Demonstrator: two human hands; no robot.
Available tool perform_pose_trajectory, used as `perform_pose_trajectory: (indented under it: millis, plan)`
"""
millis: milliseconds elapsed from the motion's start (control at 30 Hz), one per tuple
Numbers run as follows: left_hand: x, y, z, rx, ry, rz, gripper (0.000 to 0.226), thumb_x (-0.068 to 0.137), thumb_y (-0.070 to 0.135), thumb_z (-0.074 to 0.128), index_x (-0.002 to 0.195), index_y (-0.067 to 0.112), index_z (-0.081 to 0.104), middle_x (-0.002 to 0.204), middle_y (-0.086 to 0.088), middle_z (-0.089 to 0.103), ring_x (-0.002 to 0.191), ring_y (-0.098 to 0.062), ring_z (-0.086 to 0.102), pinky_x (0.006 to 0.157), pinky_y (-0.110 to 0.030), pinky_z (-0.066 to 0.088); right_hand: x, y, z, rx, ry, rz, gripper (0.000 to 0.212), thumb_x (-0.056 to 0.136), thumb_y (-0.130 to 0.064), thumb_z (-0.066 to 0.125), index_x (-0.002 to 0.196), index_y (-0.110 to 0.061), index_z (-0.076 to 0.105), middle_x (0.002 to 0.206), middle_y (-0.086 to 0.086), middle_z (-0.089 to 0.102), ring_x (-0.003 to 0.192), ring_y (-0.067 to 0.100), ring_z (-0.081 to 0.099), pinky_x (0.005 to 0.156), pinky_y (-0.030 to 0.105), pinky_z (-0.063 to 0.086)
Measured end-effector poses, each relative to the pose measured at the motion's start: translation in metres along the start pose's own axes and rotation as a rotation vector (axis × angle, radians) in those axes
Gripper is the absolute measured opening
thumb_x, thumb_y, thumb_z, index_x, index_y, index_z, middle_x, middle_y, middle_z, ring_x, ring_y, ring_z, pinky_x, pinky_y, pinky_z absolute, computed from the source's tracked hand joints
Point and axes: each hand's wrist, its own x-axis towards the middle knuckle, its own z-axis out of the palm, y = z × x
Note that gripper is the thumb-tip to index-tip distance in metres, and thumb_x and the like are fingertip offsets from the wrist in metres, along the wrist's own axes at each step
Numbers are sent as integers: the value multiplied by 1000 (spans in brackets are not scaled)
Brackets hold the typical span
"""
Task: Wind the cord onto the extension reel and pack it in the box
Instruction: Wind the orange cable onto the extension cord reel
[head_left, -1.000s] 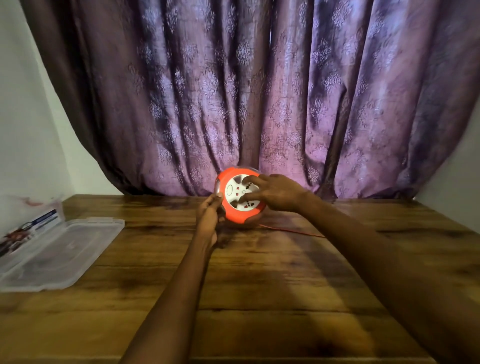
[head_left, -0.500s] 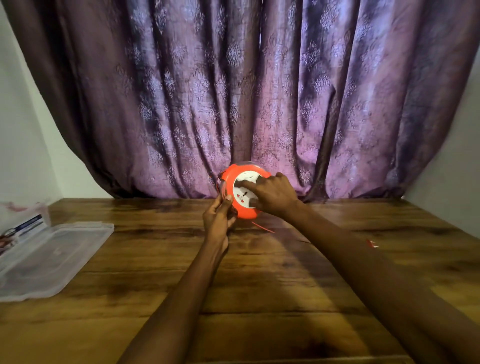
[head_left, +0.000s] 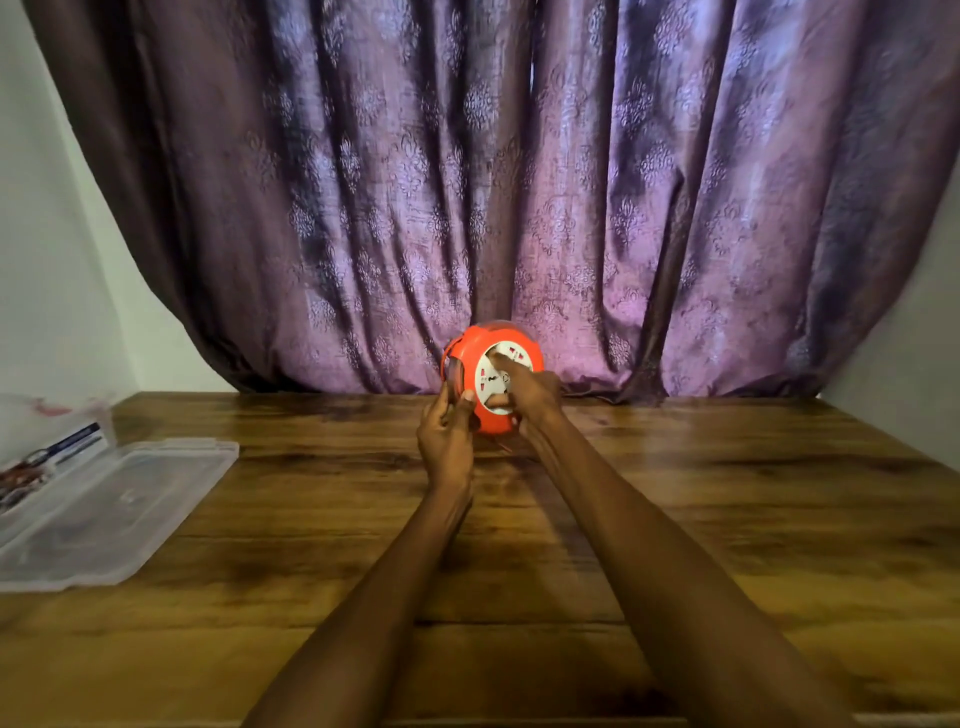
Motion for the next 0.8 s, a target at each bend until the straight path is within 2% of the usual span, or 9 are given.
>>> perform_pose_trajectory:
  millis: [67, 133, 200, 300, 400, 500, 567, 667, 800]
  plan:
    - [3, -8, -4, 26, 15, -10, 62, 75, 53, 82, 125, 20, 69, 96, -7, 57, 82, -18, 46, 73, -37, 41, 1, 8, 2, 10, -13, -7, 40, 77, -43, 80, 80, -6, 63, 64, 18, 69, 37, 18, 57, 31, 15, 28]
    - [-1, 2, -2, 3, 18, -39, 37, 85, 35, 77, 115, 13, 73, 80, -4, 53, 64, -10, 43, 56, -26, 38, 5, 10, 0, -66, -71, -74, 36, 84, -43, 74, 76, -10, 62, 63, 16, 70, 34, 14, 55, 35, 16, 31]
    - [2, 5, -1, -31, 22, -95, 13, 94, 17, 66, 106, 16, 71, 68, 3, 55, 55, -5, 42, 46, -21, 36, 8, 10, -7, -312, -100, -236, 33, 86, -47, 68, 75, -16, 62, 59, 4, 72, 52, 11, 65, 51, 25, 44]
    - [12, 13, -6, -71, 55, -168, 9, 96, 16, 62, 101, 19, 69, 69, 11, 67, 65, -6, 53, 57, -24, 45, 13, 9, -25, -816, 16, -606, 22, 86, -47, 62, 99, -30, 64, 87, 0, 77, 87, 21, 69, 75, 35, 51]
    - [21, 22, -13, -78, 56, -242, 10, 98, 15, 57, 94, 20, 65, 63, 17, 69, 69, -5, 55, 65, -27, 45, 14, 0, -44, -1201, -136, -1076, 31, 88, -39, 53, 117, -34, 63, 124, 2, 60, 106, 30, 63, 74, 40, 52]
    - [30, 29, -22, -42, 7, -252, 12, 98, 12, 56, 91, 17, 64, 63, 14, 69, 65, -5, 59, 62, -25, 48, 20, -15, -51, -1469, -292, -1450, 42, 83, -36, 46, 119, -34, 66, 133, 9, 57, 105, 33, 62, 68, 39, 54]
    - [30, 31, -24, 13, -46, -216, 13, 98, 11, 57, 89, 15, 65, 60, 10, 65, 54, -2, 54, 51, -19, 44, 19, -27, -49, -1603, -368, -1521, 45, 81, -25, 46, 119, -36, 67, 135, 10, 57, 105, 33, 64, 68, 39, 55]
    - [28, 27, -27, 96, -115, -187, 14, 96, 14, 61, 84, 14, 67, 64, 0, 53, 53, -8, 40, 48, -20, 33, 12, -41, -47, -1822, -522, -1481, 54, 85, -15, 63, 130, -44, 57, 147, 8, 48, 120, 34, 58, 80, 42, 53]
    - [28, 20, -27, 171, -160, -201, 16, 95, 23, 66, 81, 18, 73, 72, -2, 55, 57, -8, 43, 51, -24, 34, 8, -36, -47, -1973, -561, -1501, 42, 98, -27, 49, 134, -49, 50, 153, 12, 41, 117, 37, 60, 88, 42, 48]
